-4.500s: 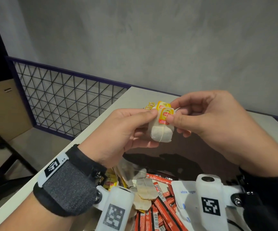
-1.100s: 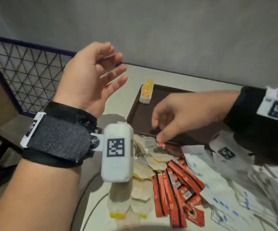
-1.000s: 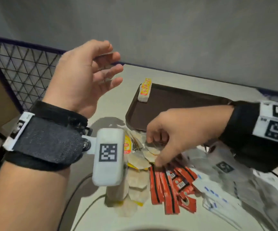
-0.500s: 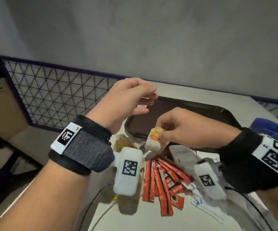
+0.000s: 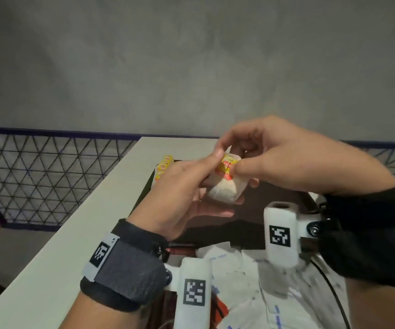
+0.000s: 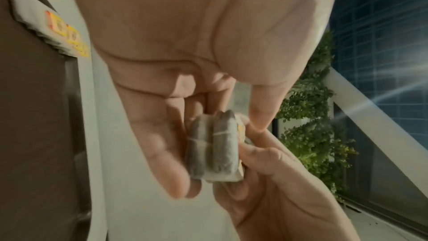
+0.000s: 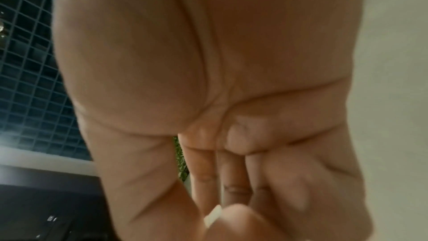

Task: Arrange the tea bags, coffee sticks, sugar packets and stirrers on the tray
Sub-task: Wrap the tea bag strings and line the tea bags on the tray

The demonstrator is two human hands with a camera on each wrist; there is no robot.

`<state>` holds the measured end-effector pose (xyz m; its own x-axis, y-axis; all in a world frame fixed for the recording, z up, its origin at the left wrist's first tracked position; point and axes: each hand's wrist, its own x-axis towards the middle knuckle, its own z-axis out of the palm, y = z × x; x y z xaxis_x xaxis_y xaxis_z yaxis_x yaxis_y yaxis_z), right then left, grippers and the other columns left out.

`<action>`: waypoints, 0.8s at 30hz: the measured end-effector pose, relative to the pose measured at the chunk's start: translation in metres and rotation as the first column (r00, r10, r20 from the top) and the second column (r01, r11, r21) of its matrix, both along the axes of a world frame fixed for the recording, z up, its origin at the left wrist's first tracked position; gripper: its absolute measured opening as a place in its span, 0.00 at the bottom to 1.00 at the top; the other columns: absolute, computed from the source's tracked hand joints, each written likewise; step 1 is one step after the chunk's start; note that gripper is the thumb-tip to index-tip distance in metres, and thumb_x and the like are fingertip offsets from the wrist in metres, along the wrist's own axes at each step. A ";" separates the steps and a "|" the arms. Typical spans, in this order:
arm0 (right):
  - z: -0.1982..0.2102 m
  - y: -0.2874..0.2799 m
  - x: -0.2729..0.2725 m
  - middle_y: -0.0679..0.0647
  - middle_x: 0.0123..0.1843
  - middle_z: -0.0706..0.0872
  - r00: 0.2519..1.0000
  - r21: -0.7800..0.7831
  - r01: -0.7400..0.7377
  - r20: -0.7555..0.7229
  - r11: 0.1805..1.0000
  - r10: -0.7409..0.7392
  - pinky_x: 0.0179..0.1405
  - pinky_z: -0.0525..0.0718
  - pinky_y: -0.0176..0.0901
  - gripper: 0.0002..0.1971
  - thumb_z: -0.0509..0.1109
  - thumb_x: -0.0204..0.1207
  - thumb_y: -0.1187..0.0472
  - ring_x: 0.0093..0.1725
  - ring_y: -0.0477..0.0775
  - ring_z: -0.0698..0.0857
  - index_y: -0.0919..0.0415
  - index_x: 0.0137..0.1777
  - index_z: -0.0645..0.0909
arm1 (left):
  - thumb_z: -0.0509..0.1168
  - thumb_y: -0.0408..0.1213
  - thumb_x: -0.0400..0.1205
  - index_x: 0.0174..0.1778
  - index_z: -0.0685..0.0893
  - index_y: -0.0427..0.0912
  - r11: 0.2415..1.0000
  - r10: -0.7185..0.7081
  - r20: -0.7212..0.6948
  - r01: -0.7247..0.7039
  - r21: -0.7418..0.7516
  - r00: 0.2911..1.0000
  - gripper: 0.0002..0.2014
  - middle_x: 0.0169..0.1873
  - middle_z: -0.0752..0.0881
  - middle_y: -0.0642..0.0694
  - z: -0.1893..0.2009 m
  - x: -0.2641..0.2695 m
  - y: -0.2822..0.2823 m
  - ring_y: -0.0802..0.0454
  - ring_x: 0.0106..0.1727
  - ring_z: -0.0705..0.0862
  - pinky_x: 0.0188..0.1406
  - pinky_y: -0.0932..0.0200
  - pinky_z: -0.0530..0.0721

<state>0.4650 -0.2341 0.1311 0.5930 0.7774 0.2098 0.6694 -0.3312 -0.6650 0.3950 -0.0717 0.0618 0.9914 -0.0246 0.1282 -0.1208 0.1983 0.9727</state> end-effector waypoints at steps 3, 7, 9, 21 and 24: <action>-0.002 0.000 0.001 0.65 0.43 0.90 1.000 -0.009 0.010 -0.029 1.000 -0.010 0.32 0.80 0.47 0.12 0.75 0.77 0.68 0.29 0.49 0.83 0.53 0.56 0.86 | 0.69 0.45 0.79 0.54 0.92 0.36 0.997 0.048 0.010 -0.048 -0.062 0.999 0.17 0.51 0.93 0.33 -0.013 -0.004 -0.003 0.39 0.46 0.93 0.34 0.55 0.91; -0.006 0.001 0.001 0.65 0.46 0.88 0.996 0.085 0.020 -0.086 0.996 -0.012 0.32 0.85 0.47 0.14 0.78 0.78 0.64 0.29 0.49 0.84 0.53 0.62 0.84 | 0.69 0.38 0.80 0.50 0.94 0.39 0.971 0.209 0.052 -0.201 -0.130 0.976 0.10 0.48 0.93 0.35 -0.019 -0.008 -0.004 0.41 0.46 0.94 0.35 0.56 0.91; -0.007 0.000 0.003 0.65 0.45 0.88 0.992 0.111 0.041 -0.120 0.993 -0.028 0.35 0.85 0.52 0.12 0.78 0.78 0.61 0.29 0.49 0.84 0.54 0.60 0.85 | 0.68 0.36 0.82 0.53 0.94 0.39 0.949 0.261 0.058 -0.245 -0.196 0.964 0.10 0.48 0.93 0.35 -0.018 -0.009 -0.003 0.41 0.47 0.93 0.34 0.57 0.91; -0.009 -0.002 0.014 0.61 0.40 0.92 0.987 0.160 0.023 -0.162 0.987 0.004 0.31 0.79 0.43 0.04 0.77 0.78 0.63 0.34 0.50 0.84 0.64 0.48 0.91 | 0.69 0.39 0.81 0.58 0.92 0.39 0.936 0.254 0.074 -0.225 -0.272 0.964 0.14 0.54 0.92 0.36 -0.018 -0.012 -0.002 0.42 0.54 0.93 0.39 0.55 0.92; -0.009 -0.001 0.014 0.61 0.37 0.91 0.983 0.200 0.027 -0.184 0.979 0.011 0.31 0.78 0.43 0.03 0.76 0.78 0.66 0.33 0.48 0.83 0.67 0.47 0.90 | 0.70 0.38 0.80 0.59 0.92 0.41 0.927 0.275 0.088 -0.240 -0.287 0.957 0.14 0.54 0.92 0.36 -0.017 -0.012 -0.001 0.40 0.53 0.93 0.38 0.55 0.91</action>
<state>0.4787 -0.2353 0.1218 0.6420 0.7253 0.2486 0.5279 -0.1830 -0.8293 0.3832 -0.0726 0.0443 0.9344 0.2825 0.2170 -0.3199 0.3977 0.8599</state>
